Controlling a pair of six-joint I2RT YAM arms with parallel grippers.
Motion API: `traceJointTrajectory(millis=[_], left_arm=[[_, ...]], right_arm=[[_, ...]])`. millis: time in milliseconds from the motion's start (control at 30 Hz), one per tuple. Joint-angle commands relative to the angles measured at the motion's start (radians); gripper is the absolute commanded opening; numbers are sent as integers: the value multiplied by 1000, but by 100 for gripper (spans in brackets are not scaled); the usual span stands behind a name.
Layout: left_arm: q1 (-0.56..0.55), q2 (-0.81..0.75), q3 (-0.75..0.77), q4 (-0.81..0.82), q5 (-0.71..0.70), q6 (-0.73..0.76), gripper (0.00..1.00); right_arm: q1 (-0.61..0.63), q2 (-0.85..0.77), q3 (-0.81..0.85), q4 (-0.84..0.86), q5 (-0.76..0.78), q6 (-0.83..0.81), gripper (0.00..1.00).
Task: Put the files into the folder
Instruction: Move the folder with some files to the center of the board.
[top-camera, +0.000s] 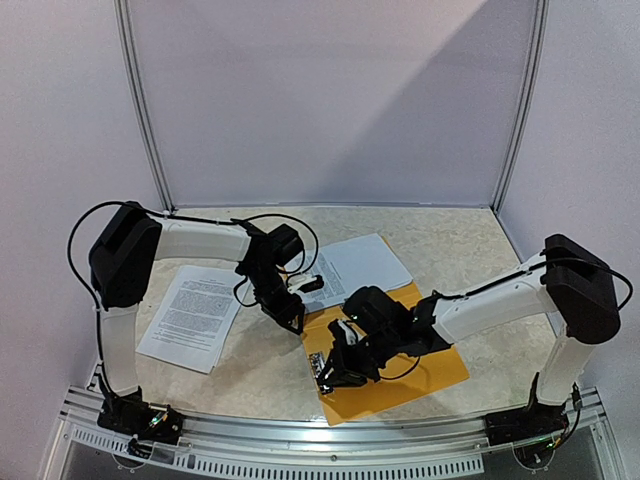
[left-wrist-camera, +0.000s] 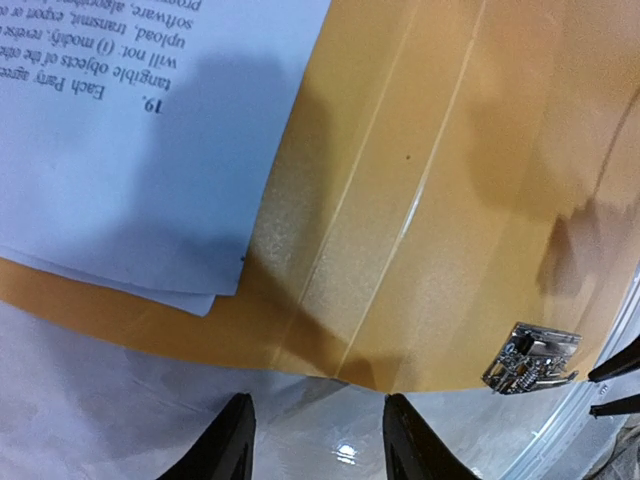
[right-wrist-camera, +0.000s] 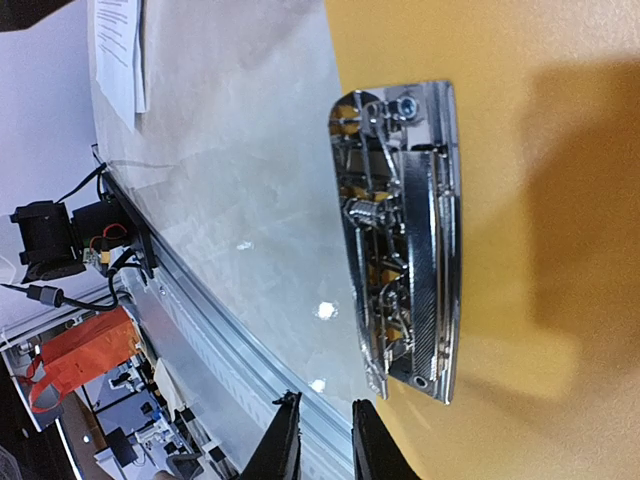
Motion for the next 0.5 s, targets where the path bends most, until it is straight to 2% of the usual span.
traceJointTrajectory(millis=[0,167,467], left_arm=[[-16,37,-2,-19,-3,-5,46],[-16,45,-2,-20,2,-6,46],[-16,43,1,-25,8,-8,46]], right_arm=[[4,47,10,1,2,-12,19],[13,77,11,8,-9,-10,17],[15,115,3,40,-9,-3,8]])
